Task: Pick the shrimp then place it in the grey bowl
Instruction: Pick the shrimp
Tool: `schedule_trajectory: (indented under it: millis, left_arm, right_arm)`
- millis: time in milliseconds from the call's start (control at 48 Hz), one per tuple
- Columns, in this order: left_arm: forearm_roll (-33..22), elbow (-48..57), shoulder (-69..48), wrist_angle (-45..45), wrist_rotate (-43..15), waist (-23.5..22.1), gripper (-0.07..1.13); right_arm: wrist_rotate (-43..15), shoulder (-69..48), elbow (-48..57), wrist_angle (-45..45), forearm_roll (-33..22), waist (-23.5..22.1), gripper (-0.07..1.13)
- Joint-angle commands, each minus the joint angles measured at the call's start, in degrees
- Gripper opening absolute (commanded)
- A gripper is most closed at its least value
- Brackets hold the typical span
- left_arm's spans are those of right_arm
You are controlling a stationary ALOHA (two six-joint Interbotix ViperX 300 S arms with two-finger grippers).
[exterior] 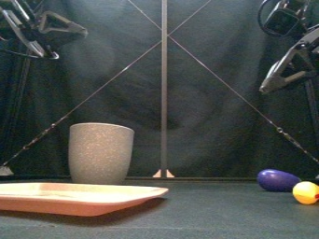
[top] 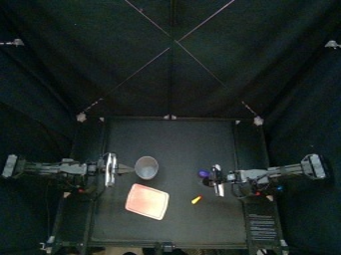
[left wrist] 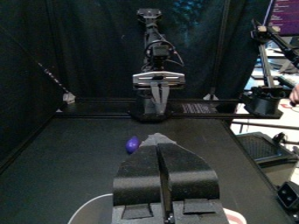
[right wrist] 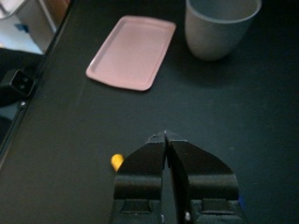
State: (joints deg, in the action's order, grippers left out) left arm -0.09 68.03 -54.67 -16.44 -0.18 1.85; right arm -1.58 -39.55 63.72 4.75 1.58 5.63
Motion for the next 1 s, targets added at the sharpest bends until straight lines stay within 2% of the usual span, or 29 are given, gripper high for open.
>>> schedule_trajectory:
  millis: [21, 188, 417, 500, 729, 1000]
  left_arm:
    - [0.1, -1.0, 0.4, -0.6, -0.1, 0.4, 0.02]
    - [0.2, -1.0, 0.6, -1.1, -0.1, 0.7, 0.02]
    - [0.2, -0.4, 0.6, -1.1, -0.1, 0.7, 0.02]
    - [0.2, -0.3, 0.6, -1.1, -0.1, 0.8, 0.02]
    - [0.2, -0.3, 0.6, -1.1, -0.1, 1.4, 0.02]
    - [0.2, -0.3, 0.6, -1.3, -0.1, 2.9, 0.02]
  right_arm:
    - [0.1, 1.7, -2.4, 2.4, 1.4, 1.7, 0.08]
    - [0.0, 3.6, -2.6, 3.1, 3.1, 2.5, 0.25]
    - [-0.1, 7.0, -3.9, 0.6, 5.6, 1.9, 0.74]
    - [0.0, 8.6, -4.4, 0.1, 6.5, 1.7, 0.85]
    - [0.3, 15.0, -6.2, 1.0, 7.4, 2.8, 0.88]
    - [0.3, 23.3, -9.6, 6.3, 6.7, 5.2, 0.88]
